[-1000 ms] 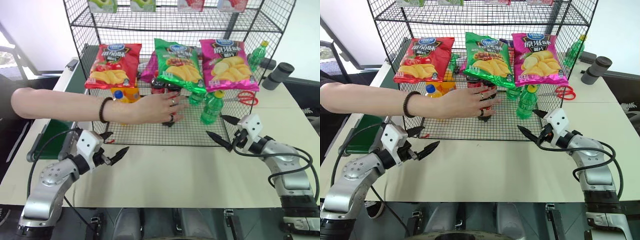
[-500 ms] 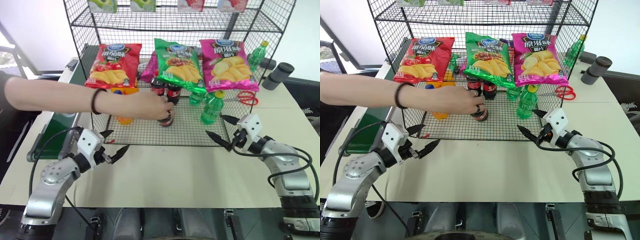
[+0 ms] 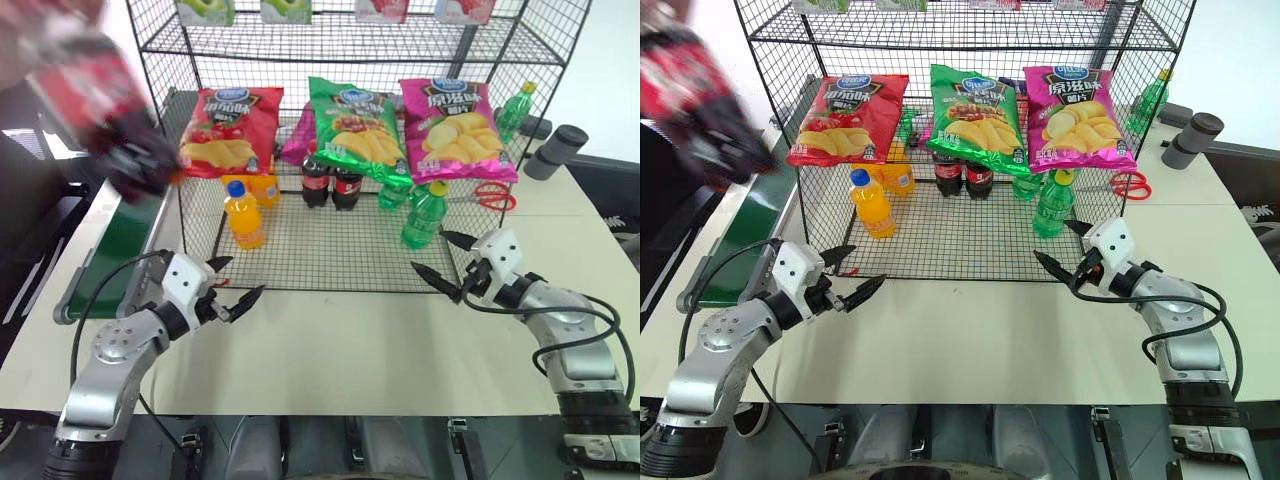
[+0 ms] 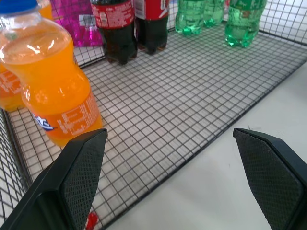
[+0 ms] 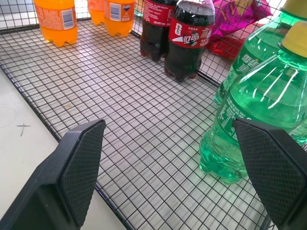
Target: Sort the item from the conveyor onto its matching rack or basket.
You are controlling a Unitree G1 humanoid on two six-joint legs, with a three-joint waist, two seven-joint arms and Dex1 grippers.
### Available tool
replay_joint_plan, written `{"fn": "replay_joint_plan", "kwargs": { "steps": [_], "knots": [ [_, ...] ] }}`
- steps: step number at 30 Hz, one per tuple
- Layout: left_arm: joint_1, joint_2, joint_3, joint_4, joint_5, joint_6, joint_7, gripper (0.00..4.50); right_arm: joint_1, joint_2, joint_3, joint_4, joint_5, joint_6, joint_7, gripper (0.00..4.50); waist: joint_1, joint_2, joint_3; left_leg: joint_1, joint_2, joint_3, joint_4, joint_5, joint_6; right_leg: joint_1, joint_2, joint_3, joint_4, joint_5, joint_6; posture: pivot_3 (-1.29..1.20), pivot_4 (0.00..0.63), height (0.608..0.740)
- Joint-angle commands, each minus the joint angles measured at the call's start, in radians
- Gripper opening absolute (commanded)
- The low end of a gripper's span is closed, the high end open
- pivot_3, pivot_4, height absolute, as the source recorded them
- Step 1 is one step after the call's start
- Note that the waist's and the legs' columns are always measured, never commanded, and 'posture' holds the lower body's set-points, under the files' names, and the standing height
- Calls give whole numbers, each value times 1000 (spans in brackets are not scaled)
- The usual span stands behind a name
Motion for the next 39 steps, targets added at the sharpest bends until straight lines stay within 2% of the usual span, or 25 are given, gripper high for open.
{"fn": "replay_joint_plan", "kwargs": {
  "steps": [1,15,22,32,39],
  "knots": [
    [-5,-6,18,-14,-4,-14,16,4500,-23,5,-9,3,4,-30,0,4400,0,0,0,0,0,0,0,0,0,0,0,0,0,0,0,0,150,734],
    [86,-44,133,-115,-78,23,108,4500,-59,32,41,48,-9,-57,19,4400,0,0,0,0,0,0,0,0,0,0,-1,0,0,0,0,0,150,734],
    [112,-55,255,-134,-131,22,165,4500,-79,50,69,0,-7,-13,6,4400,-2,0,0,0,0,0,0,0,0,0,0,0,0,0,0,0,150,734],
    [41,-90,449,-19,-132,-15,330,4500,-91,76,98,-51,2,18,7,4400,0,0,0,0,0,0,1,0,0,0,0,0,0,0,0,0,150,734],
    [-7,-93,448,104,-62,-75,394,4500,-108,144,182,-168,21,80,9,4400,-1,-1,-1,0,0,0,1,0,0,0,0,-1,1,0,0,0,150,734]
  ]
}}
